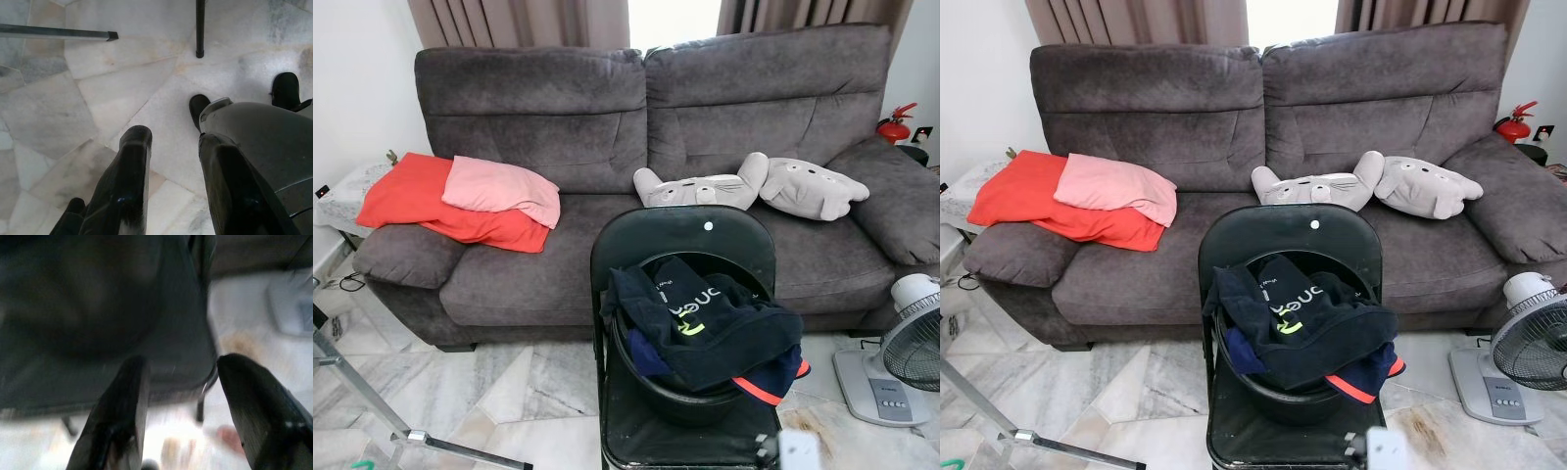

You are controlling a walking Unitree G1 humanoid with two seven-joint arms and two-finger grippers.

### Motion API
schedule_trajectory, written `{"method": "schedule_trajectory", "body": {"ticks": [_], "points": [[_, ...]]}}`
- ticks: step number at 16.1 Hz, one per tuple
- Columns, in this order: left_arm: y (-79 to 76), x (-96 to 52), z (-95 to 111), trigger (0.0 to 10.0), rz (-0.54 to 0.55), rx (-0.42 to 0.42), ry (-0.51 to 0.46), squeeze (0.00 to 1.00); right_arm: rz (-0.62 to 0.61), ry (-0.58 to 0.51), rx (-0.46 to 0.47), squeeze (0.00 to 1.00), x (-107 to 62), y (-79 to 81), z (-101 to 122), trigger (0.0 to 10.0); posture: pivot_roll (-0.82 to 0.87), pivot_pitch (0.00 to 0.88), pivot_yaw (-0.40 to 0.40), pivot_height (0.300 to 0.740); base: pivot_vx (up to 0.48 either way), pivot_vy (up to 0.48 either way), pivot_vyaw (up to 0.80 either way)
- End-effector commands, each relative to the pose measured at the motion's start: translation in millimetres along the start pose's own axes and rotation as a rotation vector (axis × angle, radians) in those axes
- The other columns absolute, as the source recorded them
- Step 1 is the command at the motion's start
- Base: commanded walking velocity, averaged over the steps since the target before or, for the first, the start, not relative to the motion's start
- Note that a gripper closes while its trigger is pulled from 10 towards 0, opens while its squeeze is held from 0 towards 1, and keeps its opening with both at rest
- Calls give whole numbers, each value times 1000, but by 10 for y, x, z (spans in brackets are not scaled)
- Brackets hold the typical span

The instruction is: Hang hanger

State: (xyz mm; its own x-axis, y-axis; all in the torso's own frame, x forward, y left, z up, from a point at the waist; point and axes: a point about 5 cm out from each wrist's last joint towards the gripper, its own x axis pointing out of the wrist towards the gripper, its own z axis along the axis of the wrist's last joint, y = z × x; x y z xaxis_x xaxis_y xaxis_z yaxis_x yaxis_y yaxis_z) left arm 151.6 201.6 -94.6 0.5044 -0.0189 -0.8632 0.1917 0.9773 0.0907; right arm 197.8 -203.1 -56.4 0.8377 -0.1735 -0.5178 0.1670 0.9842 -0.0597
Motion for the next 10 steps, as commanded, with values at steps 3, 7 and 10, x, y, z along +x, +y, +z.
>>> {"method": "schedule_trajectory", "body": {"ticks": [3,7,10], "points": [[-11,3,-18,10000,2,-2,24,0,-13,-180,53,0,-276,-62,46,10000,-100,44,45,740,0,0,0],[5,-4,-37,10000,0,5,25,0,-10,-298,-47,0,-695,-190,190,10000,-113,48,41,740,0,0,0],[17,-6,-39,10000,-2,12,26,0,-187,-425,-166,0,-871,-431,569,10000,-127,55,46,740,0,0,0]]}}
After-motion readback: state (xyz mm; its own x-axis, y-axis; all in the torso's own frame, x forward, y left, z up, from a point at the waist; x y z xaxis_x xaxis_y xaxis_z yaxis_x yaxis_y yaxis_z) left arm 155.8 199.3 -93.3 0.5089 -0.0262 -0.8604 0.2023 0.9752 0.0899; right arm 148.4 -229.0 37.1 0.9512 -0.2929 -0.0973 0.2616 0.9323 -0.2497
